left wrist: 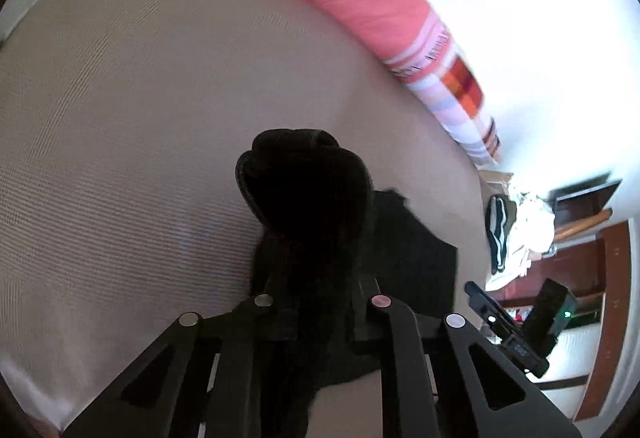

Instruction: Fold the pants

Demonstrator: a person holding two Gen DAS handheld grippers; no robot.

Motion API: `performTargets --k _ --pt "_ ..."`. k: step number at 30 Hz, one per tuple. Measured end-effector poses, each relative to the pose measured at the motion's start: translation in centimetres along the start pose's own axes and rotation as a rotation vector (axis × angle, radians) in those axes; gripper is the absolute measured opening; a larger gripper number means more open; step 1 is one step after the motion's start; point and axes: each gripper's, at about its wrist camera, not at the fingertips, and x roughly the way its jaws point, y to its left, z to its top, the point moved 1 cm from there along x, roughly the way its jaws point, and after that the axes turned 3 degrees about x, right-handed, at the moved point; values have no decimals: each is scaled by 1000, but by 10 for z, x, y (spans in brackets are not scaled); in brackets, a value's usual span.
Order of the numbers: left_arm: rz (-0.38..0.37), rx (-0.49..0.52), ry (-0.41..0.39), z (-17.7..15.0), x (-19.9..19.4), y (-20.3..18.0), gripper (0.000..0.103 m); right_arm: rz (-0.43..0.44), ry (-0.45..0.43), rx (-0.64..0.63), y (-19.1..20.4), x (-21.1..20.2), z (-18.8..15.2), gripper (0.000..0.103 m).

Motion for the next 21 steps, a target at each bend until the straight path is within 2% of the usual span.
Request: performTargets --k 2,5,8,12,16,19,21 --pt "-10 21 -2 -3 4 -29 13 8 -24 24 -17 -14 1 57" --pt "14 75 2 -8 22 -82 12 6 -52 47 -40 -33 1 57" --pt "14 118 17 -14 51 -127 12 11 -75 62 -62 -49 -2 57" --pt "49 200 42 -26 102 -183 12 11 -88 65 -85 -62 -12 57" --pt "72 257 99 -45 150 -215 12 4 -92 94 -108 -69 -28 57" --pt "154 336 109 -60 187 -229 12 4 -95 126 -123 -71 -36 57" --pt "186 346 129 -69 209 -230 12 11 -96 154 -133 -70 -41 57"
